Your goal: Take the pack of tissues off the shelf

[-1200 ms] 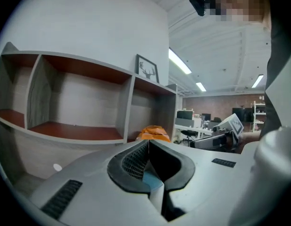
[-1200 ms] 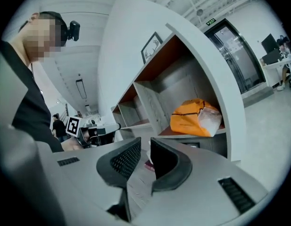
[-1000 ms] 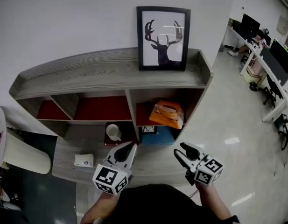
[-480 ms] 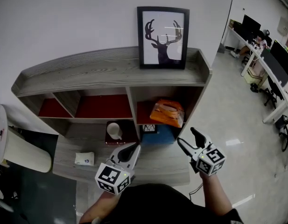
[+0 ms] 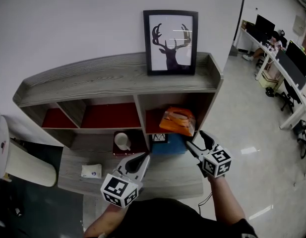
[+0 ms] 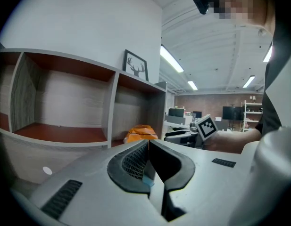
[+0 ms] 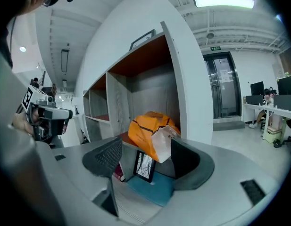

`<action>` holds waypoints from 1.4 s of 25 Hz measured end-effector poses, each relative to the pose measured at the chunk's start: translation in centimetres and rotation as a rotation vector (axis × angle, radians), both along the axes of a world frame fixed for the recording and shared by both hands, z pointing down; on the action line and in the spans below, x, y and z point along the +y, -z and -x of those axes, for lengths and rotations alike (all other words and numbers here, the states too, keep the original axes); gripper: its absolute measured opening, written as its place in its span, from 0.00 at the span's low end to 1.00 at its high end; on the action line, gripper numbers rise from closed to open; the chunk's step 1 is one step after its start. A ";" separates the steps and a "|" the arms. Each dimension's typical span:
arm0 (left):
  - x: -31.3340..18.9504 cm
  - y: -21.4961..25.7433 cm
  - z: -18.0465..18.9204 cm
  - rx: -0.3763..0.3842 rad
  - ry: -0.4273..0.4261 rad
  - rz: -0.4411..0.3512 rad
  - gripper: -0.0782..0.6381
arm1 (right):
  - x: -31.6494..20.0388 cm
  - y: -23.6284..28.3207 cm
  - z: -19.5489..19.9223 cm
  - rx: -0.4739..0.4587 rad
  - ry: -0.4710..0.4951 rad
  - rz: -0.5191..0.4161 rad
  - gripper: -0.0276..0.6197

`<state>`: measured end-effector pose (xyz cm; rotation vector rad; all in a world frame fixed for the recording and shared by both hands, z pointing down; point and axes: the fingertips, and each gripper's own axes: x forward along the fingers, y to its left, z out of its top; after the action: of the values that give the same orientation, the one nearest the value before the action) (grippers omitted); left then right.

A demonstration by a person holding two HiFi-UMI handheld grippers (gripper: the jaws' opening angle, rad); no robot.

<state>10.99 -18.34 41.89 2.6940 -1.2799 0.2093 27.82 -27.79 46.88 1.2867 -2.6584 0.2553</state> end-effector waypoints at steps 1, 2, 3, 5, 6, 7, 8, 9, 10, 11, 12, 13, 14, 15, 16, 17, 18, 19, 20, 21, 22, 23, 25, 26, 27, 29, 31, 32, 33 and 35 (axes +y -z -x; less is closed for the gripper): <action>0.0 0.1 -0.1 -0.001 -0.004 -0.002 0.13 | -0.3 -0.1 0.0 -0.005 -0.011 0.007 0.46; -0.1 0.1 -0.2 -0.001 -0.007 -0.003 0.13 | -0.7 -0.4 0.0 -0.008 -0.015 0.016 0.46; -0.1 0.2 -0.2 0.000 -0.009 -0.004 0.13 | -1.0 -0.9 0.1 -0.008 -0.012 0.025 0.46; 0.0 0.1 -0.2 0.001 -0.012 0.000 0.13 | -1.6 -1.5 0.3 -0.009 -0.006 0.037 0.46; 0.1 0.0 -0.2 0.001 -0.013 0.002 0.13 | -1.8 -1.5 0.5 -0.009 -0.009 0.037 0.46; 0.2 -0.1 -0.2 0.000 -0.012 0.006 0.13 | -2.1 -1.6 0.6 -0.006 -0.013 0.038 0.46; 0.2 -0.2 -0.1 0.000 -0.010 0.010 0.13 | -2.4 -2.1 0.7 0.002 -0.014 0.042 0.46; 0.3 -0.3 0.1 0.000 -0.007 0.013 0.13 | -2.8 -2.7 0.6 0.013 -0.014 0.048 0.46; 0.3 -0.4 0.2 -0.001 -0.004 0.016 0.13 | -3.2 -3.3 0.6 0.025 -0.015 0.053 0.46; 0.4 -0.4 0.3 -0.001 -0.002 0.017 0.13 | -3.5 -3.7 0.6 0.039 -0.018 0.055 0.46; 0.4 -0.5 0.5 -0.002 0.001 0.017 0.13 | -3.8 -3.9 0.6 0.052 -0.025 0.052 0.46; 0.5 -0.5 0.6 -0.002 0.004 0.017 0.13 | -4.1 -3.9 0.6 0.063 -0.035 0.045 0.46; 0.6 -0.5 0.7 -0.003 0.007 0.018 0.13 | -4.2 -3.8 0.6 0.073 -0.044 0.035 0.45; 0.7 -0.5 0.9 -0.003 0.011 0.020 0.13 | -4.3 -3.8 0.7 0.082 -0.051 0.025 0.44; 0.7 -0.6 1.1 -0.003 0.015 0.022 0.13 | -4.4 -3.9 0.8 0.090 -0.054 0.019 0.44; 0.7 -0.6 1.3 -0.002 0.018 0.025 0.13 | -4.4 -4.0 0.9 0.095 -0.056 0.016 0.41; 0.8 -0.6 1.4 -0.001 0.021 0.026 0.13 | -4.4 -4.0 1.0 0.099 -0.056 0.014 0.35; 0.8 -0.6 1.5 -0.001 0.023 0.027 0.13 | -4.4 -4.0 1.2 0.100 -0.055 0.014 0.33; 0.9 -0.6 1.6 -0.001 0.025 0.027 0.13 | -4.3 -3.9 1.4 0.100 -0.052 0.016 0.32; 0.9 -0.6 1.7 -0.001 0.027 0.027 0.13 | -4.2 -3.9 1.5 0.097 -0.047 0.019 0.32; 0.9 -0.7 1.7 -0.001 0.028 0.027 0.13 | -4.0 -3.8 1.7 0.091 -0.042 0.022 0.32; 0.9 -0.7 1.8 -0.001 0.030 0.027 0.13 | -3.8 -3.7 1.8 0.081 -0.037 0.023 0.30; 0.9 -0.8 1.9 0.001 0.030 0.031 0.13 | -3.3 -3.4 1.8 0.058 -0.033 0.023 0.28; 0.9 -0.8 1.9 0.001 0.028 0.033 0.13 | -3.1 -3.1 1.8 0.046 -0.035 0.021 0.26; 0.9 -0.8 1.8 0.002 0.026 0.034 0.13 | -2.8 -2.8 1.7 0.036 -0.037 0.017 0.25; 0.9 -0.7 1.7 0.002 0.019 0.034 0.13 | -2.5 -2.2 1.4 0.019 -0.045 0.003 0.24; 0.8 -0.8 1.5 0.003 0.014 0.033 0.13 | -2.2 -1.6 1.0 0.002 -0.056 -0.013 0.23; 0.7 -0.8 1.5 0.004 0.011 0.032 0.13 | -2.1 -1.2 0.8 -0.007 -0.060 -0.020 0.22; 0.7 -0.8 1.4 0.004 0.009 0.032 0.13 | -1.9 -0.8 0.6 -0.017 -0.064 -0.026 0.22; 0.6 -0.8 1.4 0.005 0.005 0.032 0.13 | -1.3 0.1 0.3 -0.034 -0.066 -0.042 0.21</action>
<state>9.56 -17.70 42.65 2.6624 -1.2708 0.2205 27.49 -29.08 46.74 1.3968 -2.6655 0.2339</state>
